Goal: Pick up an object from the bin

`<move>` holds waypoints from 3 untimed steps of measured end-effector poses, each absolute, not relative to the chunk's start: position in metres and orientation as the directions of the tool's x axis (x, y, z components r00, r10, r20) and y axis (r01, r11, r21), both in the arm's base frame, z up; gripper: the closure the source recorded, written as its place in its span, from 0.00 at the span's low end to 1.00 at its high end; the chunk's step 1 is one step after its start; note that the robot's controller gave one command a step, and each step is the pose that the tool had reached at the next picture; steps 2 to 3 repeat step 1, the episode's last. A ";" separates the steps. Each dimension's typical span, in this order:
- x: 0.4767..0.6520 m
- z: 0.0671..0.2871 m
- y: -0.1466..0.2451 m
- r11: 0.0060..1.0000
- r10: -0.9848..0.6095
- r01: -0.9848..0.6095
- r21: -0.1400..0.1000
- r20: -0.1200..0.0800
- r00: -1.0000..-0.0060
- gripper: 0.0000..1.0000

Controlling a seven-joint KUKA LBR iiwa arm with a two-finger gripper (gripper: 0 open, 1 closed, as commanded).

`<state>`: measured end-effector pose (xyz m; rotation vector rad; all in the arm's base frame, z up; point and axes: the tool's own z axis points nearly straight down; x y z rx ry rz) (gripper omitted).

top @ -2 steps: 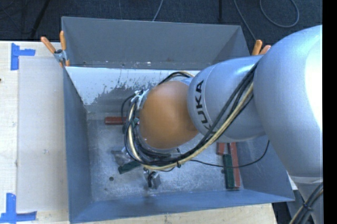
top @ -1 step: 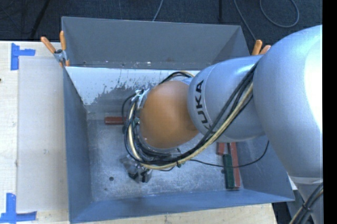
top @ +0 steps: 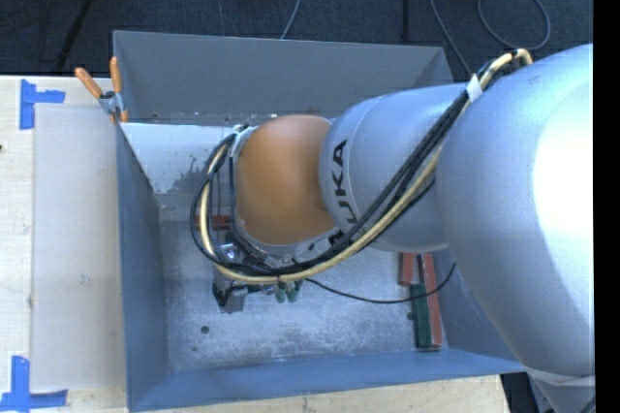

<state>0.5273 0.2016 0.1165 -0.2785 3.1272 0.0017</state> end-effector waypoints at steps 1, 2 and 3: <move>0.478 0.220 0.212 0.984 -0.180 -0.180 0.002 -0.006 -0.984 1.00; 0.478 0.220 0.212 0.984 -0.180 -0.180 0.002 -0.006 -0.984 1.00; 0.478 0.220 0.212 0.984 -0.180 -0.180 0.002 -0.006 -0.984 1.00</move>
Offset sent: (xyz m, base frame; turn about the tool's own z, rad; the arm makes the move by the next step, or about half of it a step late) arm -0.0495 0.0093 0.0994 -0.0008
